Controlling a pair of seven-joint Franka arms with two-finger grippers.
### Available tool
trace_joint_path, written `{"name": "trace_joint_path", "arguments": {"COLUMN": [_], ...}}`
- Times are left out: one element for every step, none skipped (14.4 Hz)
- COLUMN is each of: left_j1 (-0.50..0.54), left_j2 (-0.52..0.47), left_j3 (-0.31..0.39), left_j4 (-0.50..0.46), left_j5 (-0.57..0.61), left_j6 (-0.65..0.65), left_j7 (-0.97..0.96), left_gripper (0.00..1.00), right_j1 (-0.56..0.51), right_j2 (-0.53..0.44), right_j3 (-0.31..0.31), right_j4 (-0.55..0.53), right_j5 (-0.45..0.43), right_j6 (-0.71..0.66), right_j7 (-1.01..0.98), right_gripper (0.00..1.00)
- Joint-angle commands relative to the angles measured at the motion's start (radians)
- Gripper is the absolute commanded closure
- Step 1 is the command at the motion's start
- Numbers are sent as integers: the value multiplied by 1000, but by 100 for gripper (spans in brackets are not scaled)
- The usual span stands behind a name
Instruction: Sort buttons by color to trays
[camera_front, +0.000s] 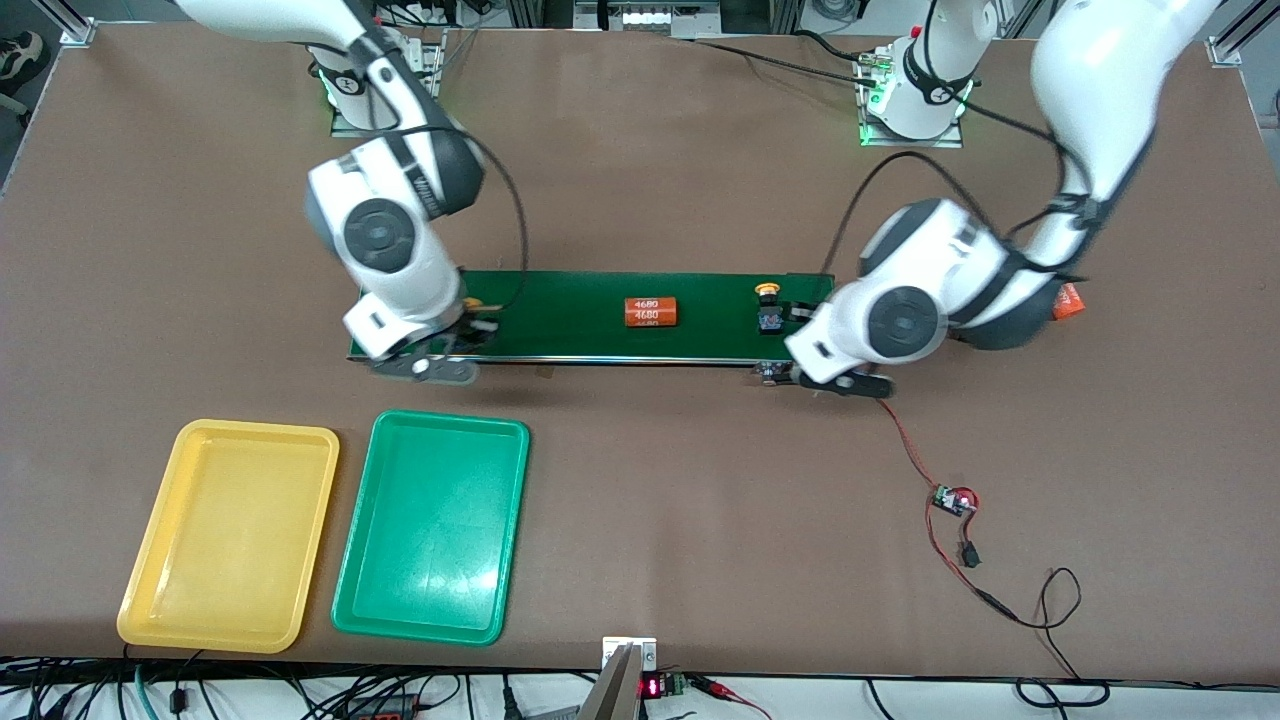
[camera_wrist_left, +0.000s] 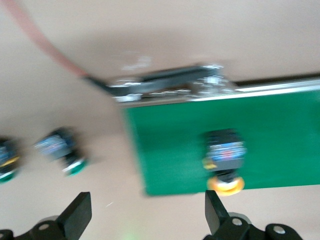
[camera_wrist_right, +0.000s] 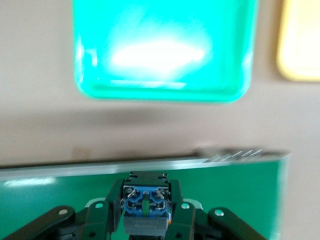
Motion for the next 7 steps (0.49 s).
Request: {"name": "trace_joint_path", "arguments": {"left_j1": [66,106,150,199,267,313,358], "left_j2": [-1,-2,-3,2,1,-9,-41], "left_j3": [68,69,69,70,70,65,59], "left_j4": [86,86,77,59,8,-25,-77], "left_j5": [25,46,71,76,80,80,83], "left_j6": [-75,-77,-81,-87,-74,-63,-39], "left_j7": [13,29,52,55,55,56,60], "left_gripper": [0,0,0,0,0,0,0], "right_j1": [-48,-93,-149,-200,-252,-286,-315], "right_j2": [-10,-9,-9,-3,6,25,49], "right_j3": [-62,-65,-65,-66,-68,-71,-79], "right_j4": [49,57,60,60,62,62,66], "right_j5": [5,17,38,40,40,42,36], "right_j6": [-36,-38,-38,-38,-36,-30,-24], "right_j7": [-189,-262,-357,-457,-569,-644,-719], "right_gripper": [86,86,86,86,86,86,86]}}
